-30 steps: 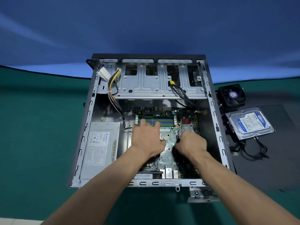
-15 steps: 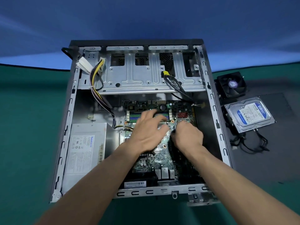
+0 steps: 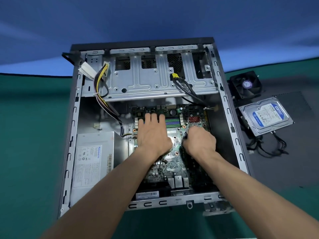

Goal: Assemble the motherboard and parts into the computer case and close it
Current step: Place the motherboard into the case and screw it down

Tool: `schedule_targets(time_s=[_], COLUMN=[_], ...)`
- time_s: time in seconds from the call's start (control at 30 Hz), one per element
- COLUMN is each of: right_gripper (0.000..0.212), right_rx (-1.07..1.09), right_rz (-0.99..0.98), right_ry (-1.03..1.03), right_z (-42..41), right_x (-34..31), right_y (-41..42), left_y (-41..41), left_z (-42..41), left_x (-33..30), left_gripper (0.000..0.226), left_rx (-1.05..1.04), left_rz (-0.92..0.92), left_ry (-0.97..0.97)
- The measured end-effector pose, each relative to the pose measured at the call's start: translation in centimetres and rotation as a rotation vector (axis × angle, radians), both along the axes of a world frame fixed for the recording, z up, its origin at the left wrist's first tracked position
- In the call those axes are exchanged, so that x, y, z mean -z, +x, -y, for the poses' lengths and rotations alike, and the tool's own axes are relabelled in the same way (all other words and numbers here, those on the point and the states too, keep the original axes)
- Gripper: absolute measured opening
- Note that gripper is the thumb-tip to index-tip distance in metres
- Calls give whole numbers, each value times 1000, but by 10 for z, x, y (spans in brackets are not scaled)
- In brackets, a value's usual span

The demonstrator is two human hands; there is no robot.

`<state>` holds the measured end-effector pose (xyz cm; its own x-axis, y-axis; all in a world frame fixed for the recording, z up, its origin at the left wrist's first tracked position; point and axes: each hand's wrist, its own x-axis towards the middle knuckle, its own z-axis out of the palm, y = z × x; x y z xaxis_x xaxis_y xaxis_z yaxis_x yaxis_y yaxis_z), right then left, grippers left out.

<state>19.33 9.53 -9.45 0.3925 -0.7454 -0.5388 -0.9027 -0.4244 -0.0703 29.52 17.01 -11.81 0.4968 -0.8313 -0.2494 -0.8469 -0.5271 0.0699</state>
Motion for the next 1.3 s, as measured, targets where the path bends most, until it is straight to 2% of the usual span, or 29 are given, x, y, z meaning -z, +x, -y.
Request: schedule_targets(time_s=[0.2,0.33,0.53,0.67,0.87,1.07,1.3], right_gripper=[7,9,24,15,16,15,11], right_rx=[4,-81,-63,-69,-19,-58,-70], right_rz=[20,0,7,2,18,6,13], right_ry=[-9,14,61,24,77,25,81], right_z=[-4,-4,-3,-4,-1,-10,-16], right_x=[-7,-9,-7,-5,-2,-14,-30], right_y=[2,-4,-6,-5,-5,-14,-20], left_y=[5,5,5,4,1,4,-2], left_z=[3,-2,-6,-8,-7,-14,-13], left_x=[-3,-5,-9,-9,-9,-15,-17], left_gripper=[54,55,62,67,72,80,79], left_rx=[52,3,-34,-50,-27,-8,-28], left_rz=[58,16,-44,-82,-71,-127,-140], left_ry=[44,32,31,19,56,79,101])
